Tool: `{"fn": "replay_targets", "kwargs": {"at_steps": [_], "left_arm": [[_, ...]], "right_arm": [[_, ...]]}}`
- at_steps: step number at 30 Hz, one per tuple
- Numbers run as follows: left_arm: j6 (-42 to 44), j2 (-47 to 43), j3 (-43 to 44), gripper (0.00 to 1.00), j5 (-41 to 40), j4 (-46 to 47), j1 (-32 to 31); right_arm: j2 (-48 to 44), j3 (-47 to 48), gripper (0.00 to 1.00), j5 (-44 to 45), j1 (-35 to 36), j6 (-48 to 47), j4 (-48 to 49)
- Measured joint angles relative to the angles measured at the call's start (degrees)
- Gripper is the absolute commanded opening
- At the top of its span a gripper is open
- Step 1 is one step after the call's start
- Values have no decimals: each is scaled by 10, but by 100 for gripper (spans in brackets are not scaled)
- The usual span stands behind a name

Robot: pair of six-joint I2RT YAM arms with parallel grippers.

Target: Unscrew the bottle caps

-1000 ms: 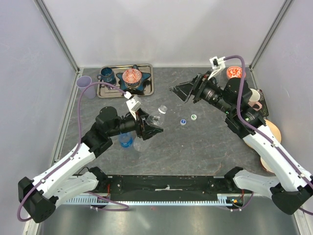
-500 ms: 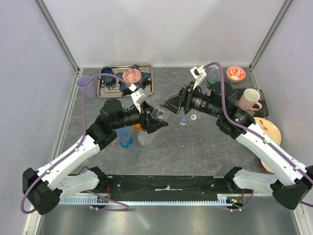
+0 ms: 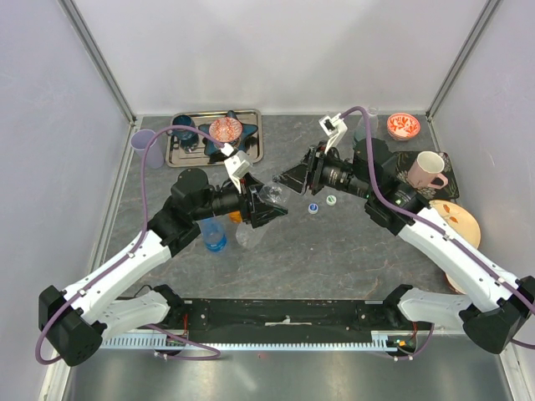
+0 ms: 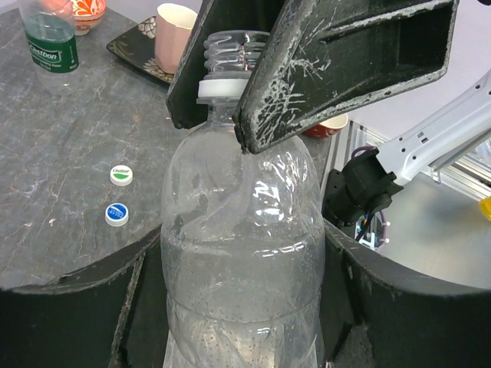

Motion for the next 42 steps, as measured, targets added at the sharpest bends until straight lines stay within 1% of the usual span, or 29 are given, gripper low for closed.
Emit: {"fn": "replay_targets", "kwargs": {"at_steps": [3,4,6,7,8,9,10,11,12,13,14,18,21,25,28,30,32,35,40,42], "left_arm": [[2,0,0,43,-3,-2,0],[3,0,0,43,-4,-2,0],[5,0,0,43,-4,-2,0],[6,-1,0,44,-4,-2,0],[7,-1,0,47,-4,-2,0],[7,-2,0,56,-4,-2,0],[8,-2,0,61,-5,-3,0],[9,-3,0,66,-6,-3,-1],[9,-4,0,76,-8,-4,-1],[9,-5,0,83,-12,-5,-2],[9,-6,0,99,-16,-7,-3],[13,-17,9,99,-64,-34,-3],[14,-35,24,99,-115,-72,-2],[17,-79,40,99,-192,-136,-3],[20,-122,47,99,-257,-181,-2],[23,-154,47,99,-290,-206,-2],[26,-184,46,99,-304,-220,-2],[30,-226,35,100,-309,-225,-2],[34,-269,5,99,-292,-224,-2],[35,-276,-9,99,-282,-227,-3]], "right_arm": [[2,0,47,-2,0,0,0],[2,0,42,-2,0,0,0],[2,0,35,-1,0,1,0],[2,0,26,-1,0,3,1],[2,-1,22,-1,0,4,2],[2,-1,16,-1,0,4,2],[2,-1,6,-2,0,4,3],[2,-1,2,-2,0,4,4],[2,-1,0,-3,0,4,5],[2,-1,0,-2,0,3,5],[2,-1,0,-2,0,3,5],[2,2,0,22,2,-14,-21],[2,20,0,83,4,-38,-65],[14,70,0,212,4,-74,-100],[48,115,0,351,2,-109,-102],[86,139,0,444,-7,-129,-88],[132,152,0,517,-28,-152,-60],[207,166,0,581,-66,-176,-29],[332,209,0,610,-129,-186,5],[364,221,0,611,-146,-186,17]]}}
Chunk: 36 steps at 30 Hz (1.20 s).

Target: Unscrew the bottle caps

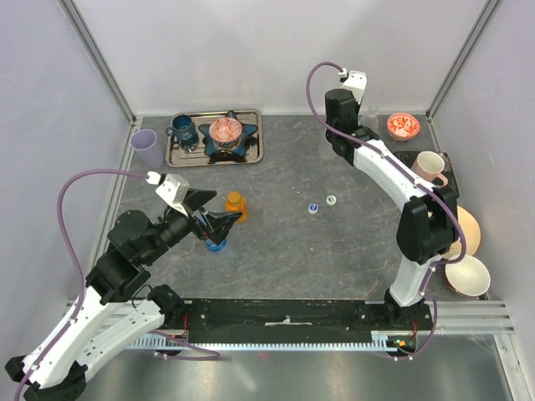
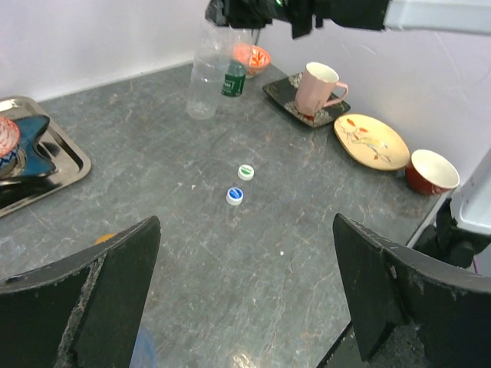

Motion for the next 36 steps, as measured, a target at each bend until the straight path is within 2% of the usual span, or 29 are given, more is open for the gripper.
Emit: {"fn": "replay_targets", "kwargs": {"at_steps": [10,23,28,36], "left_arm": [[16,-14,-17,99,10,-11,0],[23,5,-24,99,14,-11,0],[24,6,-26,99,15,-11,0],[24,6,-33,99,17,-10,0]], "right_arm": [[110,87,0,19,-22,-22,54],[172,111,0,54,-22,-76,86],[180,116,9,52,-22,-76,85],[181,116,12,50,-23,-69,75]]}}
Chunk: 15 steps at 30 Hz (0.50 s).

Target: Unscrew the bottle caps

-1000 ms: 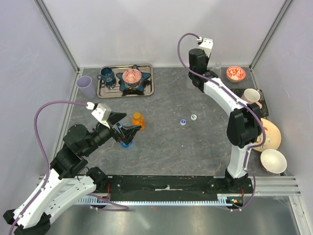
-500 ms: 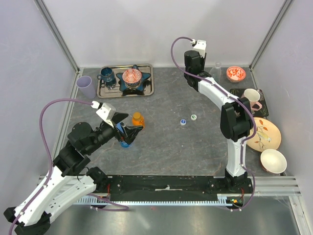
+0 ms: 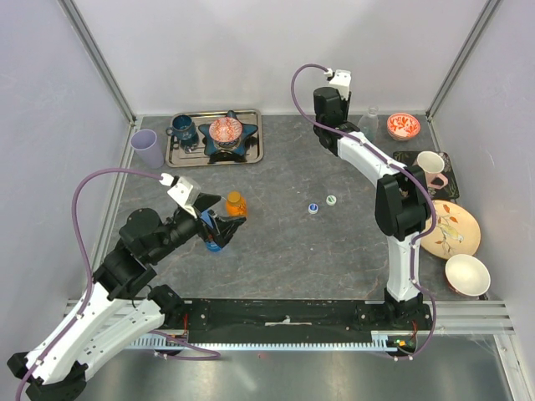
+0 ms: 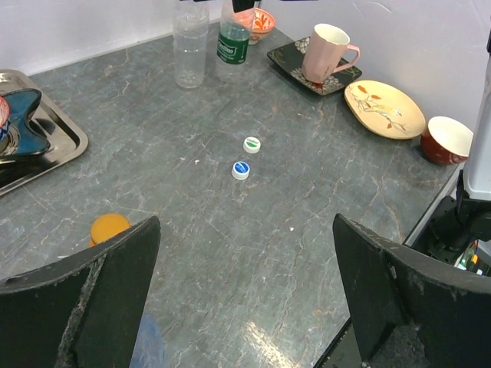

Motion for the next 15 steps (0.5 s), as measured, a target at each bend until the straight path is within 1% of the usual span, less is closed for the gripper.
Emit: {"fn": "replay_targets", "kwargs": {"at_steps": [7,10,11,13,14,15], "left_arm": [[0,0,-3,99,2,-1,0],[0,0,-3,99,2,-1,0],[0,0,-3,99,3,-1,0],[0,0,-3,99,3,-1,0],[0,0,-3,100,3,-1,0],[0,0,-3,99,3,-1,0]], "right_arm": [[0,-7,24,-4,-5,10,-5],[0,-13,31,-7,-10,15,-6],[0,-15,39,-7,-12,17,-6],[0,-15,47,-8,-13,21,-4],[0,-16,54,-9,-14,23,-5],[0,-16,56,-12,-16,25,-4]]}}
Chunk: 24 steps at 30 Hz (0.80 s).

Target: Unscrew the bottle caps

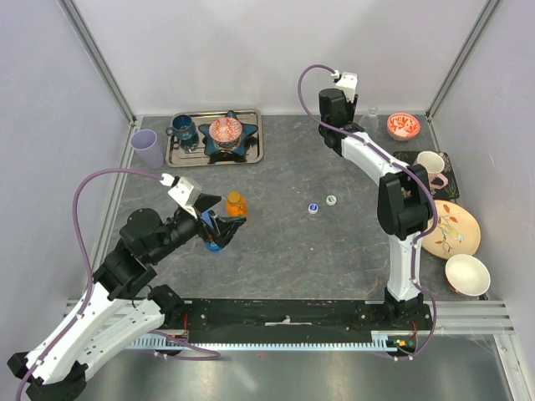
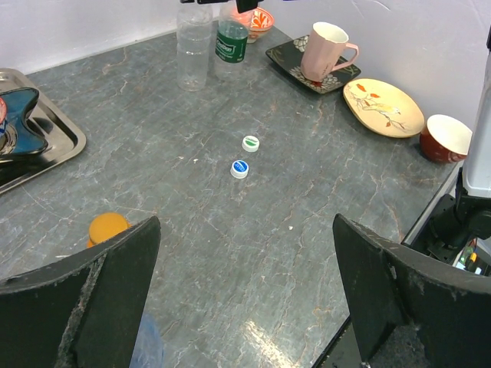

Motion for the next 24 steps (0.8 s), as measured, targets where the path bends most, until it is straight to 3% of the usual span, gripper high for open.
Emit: {"fn": "replay_targets", "kwargs": {"at_steps": [8,24], "left_arm": [[0,0,0,99,8,0,0],[0,0,0,99,14,0,0]], "right_arm": [[0,0,71,-10,-1,9,-26],[-48,0,79,-23,0,32,-76]]}}
